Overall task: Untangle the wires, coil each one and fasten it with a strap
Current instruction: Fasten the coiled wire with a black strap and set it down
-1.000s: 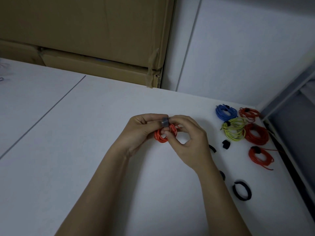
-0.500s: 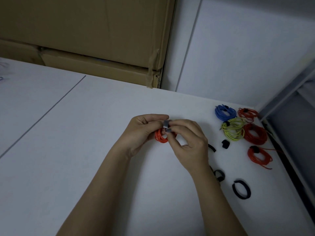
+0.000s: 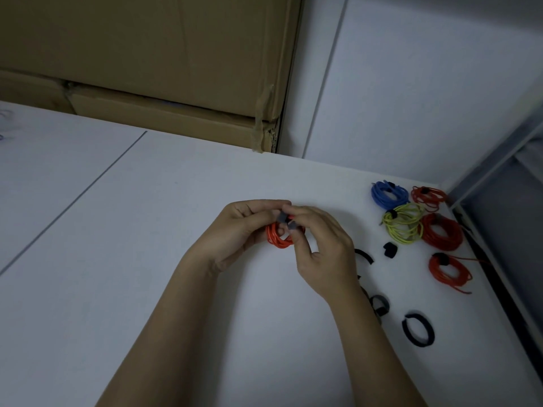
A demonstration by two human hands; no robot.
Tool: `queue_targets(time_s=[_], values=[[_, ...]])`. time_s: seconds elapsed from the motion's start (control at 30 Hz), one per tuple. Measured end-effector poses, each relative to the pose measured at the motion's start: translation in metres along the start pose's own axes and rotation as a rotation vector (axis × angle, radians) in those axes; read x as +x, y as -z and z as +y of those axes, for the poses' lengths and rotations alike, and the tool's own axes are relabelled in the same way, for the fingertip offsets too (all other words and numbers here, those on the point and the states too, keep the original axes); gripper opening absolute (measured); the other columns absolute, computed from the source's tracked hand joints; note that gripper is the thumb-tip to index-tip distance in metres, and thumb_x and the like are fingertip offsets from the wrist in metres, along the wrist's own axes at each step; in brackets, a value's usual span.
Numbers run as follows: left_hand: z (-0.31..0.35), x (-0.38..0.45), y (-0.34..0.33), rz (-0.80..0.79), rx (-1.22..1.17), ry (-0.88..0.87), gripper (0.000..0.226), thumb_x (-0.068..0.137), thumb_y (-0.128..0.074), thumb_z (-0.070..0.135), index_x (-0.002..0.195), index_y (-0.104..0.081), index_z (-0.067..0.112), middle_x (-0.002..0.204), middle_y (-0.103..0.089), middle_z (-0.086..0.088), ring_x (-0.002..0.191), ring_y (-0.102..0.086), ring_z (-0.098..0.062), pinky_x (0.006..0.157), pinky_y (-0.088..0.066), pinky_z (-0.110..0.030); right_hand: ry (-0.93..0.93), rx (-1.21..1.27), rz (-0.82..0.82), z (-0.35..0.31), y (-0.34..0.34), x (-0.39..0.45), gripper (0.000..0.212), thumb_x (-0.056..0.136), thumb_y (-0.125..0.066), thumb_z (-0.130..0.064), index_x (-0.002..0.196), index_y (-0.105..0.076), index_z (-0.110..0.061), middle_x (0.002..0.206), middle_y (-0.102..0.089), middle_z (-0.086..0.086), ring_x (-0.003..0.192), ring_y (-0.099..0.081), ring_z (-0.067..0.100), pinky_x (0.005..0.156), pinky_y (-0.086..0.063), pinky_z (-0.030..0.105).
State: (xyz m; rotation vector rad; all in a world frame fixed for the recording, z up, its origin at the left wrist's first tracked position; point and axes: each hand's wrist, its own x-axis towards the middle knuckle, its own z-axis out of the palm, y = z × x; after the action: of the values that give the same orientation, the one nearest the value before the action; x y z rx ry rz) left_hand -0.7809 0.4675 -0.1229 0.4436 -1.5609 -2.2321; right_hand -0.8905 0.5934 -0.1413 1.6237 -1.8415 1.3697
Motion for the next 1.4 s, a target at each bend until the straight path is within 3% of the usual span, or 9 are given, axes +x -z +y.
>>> queue_targets(time_s=[0.17, 0.37, 0.6, 0.7, 0.83, 1.03, 1.4], values=[[0.001, 0.000, 0.001, -0.038, -0.068, 0.011, 0.032, 0.083, -0.057, 0.014, 0.113, -0.066, 0.005, 0.104, -0.073, -0.010, 0.099, -0.069, -0.019, 0.078, -0.055, -0.023, -0.025, 0.000, 0.006, 0.001, -0.001, 0.000, 0.029, 0.083, -0.058, 0.007, 0.110, -0.067, -0.001, 0.111, -0.069, 0.006, 0.105, -0.061, 0.015, 0.093, -0.048, 0.021], [0.001, -0.001, -0.001, -0.058, -0.053, -0.014, 0.035, 0.078, -0.062, 0.005, 0.112, -0.065, 0.007, 0.101, -0.074, -0.008, 0.096, -0.070, -0.017, 0.080, -0.055, -0.023, -0.061, 0.070, 0.042, 0.000, 0.000, 0.000, 0.025, 0.089, -0.052, -0.002, 0.109, -0.067, -0.001, 0.108, -0.068, 0.003, 0.100, -0.061, 0.011, 0.091, -0.047, 0.017], [0.000, 0.000, 0.001, -0.053, 0.008, -0.010, 0.032, 0.090, -0.050, -0.005, 0.119, -0.062, 0.004, 0.105, -0.073, -0.010, 0.099, -0.069, -0.019, 0.083, -0.054, -0.023, -0.149, 0.113, 0.042, -0.002, -0.006, -0.001, 0.022, 0.091, -0.052, -0.011, 0.105, -0.068, -0.004, 0.109, -0.065, 0.000, 0.107, -0.057, 0.009, 0.093, -0.043, 0.016], [-0.001, 0.000, -0.001, -0.041, 0.023, -0.013, 0.034, 0.092, -0.048, -0.005, 0.124, -0.058, 0.002, 0.104, -0.073, -0.007, 0.099, -0.069, -0.017, 0.084, -0.053, -0.022, -0.216, 0.136, 0.035, -0.004, -0.010, -0.002, 0.024, 0.091, -0.050, -0.014, 0.106, -0.067, -0.006, 0.107, -0.065, -0.006, 0.102, -0.060, 0.007, 0.086, -0.048, 0.017], [-0.002, 0.001, -0.005, -0.006, 0.061, -0.039, 0.034, 0.094, -0.048, -0.002, 0.126, -0.057, 0.002, 0.104, -0.073, -0.004, 0.099, -0.069, -0.015, 0.083, -0.053, -0.021, -0.277, 0.122, 0.110, -0.004, -0.013, -0.005, 0.022, 0.090, -0.056, -0.006, 0.108, -0.068, -0.006, 0.106, -0.069, -0.003, 0.098, -0.063, 0.005, 0.083, -0.050, 0.016], [-0.007, 0.003, -0.011, 0.005, 0.097, -0.040, 0.031, 0.095, -0.051, 0.004, 0.124, -0.060, 0.002, 0.112, -0.071, -0.009, 0.107, -0.067, -0.020, 0.089, -0.054, -0.027, -0.342, 0.150, 0.169, -0.001, -0.012, -0.005, 0.020, 0.090, -0.056, -0.007, 0.105, -0.069, -0.008, 0.099, -0.071, -0.003, 0.091, -0.068, 0.009, 0.078, -0.056, 0.026], [-0.011, 0.003, -0.018, 0.026, 0.184, -0.052, 0.033, 0.100, -0.044, 0.005, 0.129, -0.059, 0.010, 0.117, -0.069, -0.007, 0.107, -0.066, -0.020, 0.089, -0.053, -0.024, -0.352, 0.203, 0.212, 0.004, -0.015, -0.003, 0.019, 0.090, -0.057, -0.003, 0.104, -0.068, -0.009, 0.095, -0.066, -0.016, 0.085, -0.065, -0.007, 0.076, -0.051, 0.010]])
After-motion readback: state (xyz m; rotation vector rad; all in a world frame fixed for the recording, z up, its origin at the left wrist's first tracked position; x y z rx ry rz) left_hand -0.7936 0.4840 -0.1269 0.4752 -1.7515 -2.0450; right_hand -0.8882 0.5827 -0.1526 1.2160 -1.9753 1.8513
